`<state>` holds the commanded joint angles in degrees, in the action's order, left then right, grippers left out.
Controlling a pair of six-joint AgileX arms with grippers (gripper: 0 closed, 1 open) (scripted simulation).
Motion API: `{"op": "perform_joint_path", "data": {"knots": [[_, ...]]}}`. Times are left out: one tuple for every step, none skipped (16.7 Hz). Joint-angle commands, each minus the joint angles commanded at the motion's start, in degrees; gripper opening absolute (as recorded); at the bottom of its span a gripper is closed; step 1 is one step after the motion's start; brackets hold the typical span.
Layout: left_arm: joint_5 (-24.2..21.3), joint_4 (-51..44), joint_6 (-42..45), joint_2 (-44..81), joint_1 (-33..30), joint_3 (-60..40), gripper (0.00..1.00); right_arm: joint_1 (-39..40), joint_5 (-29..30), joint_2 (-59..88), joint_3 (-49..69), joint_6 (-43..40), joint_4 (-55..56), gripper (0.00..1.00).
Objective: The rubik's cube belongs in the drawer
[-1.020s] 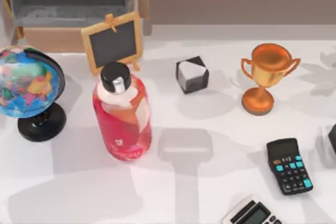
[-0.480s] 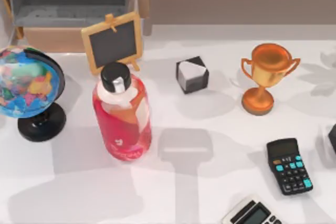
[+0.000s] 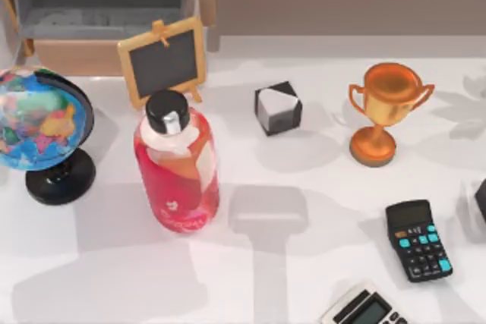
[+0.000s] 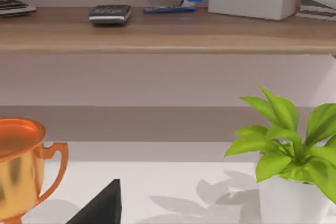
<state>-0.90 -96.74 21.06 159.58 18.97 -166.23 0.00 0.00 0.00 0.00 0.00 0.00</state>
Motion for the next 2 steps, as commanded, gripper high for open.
{"op": "perform_joint_path", "data": {"knots": [[0.0,0.0,0.0,0.0,0.0,0.0,1.0,0.0,0.0,0.0,0.0,0.0,0.0,1.0],[0.0,0.0,0.0,0.0,0.0,0.0,1.0,0.0,0.0,0.0,0.0,0.0,0.0,1.0]]}}
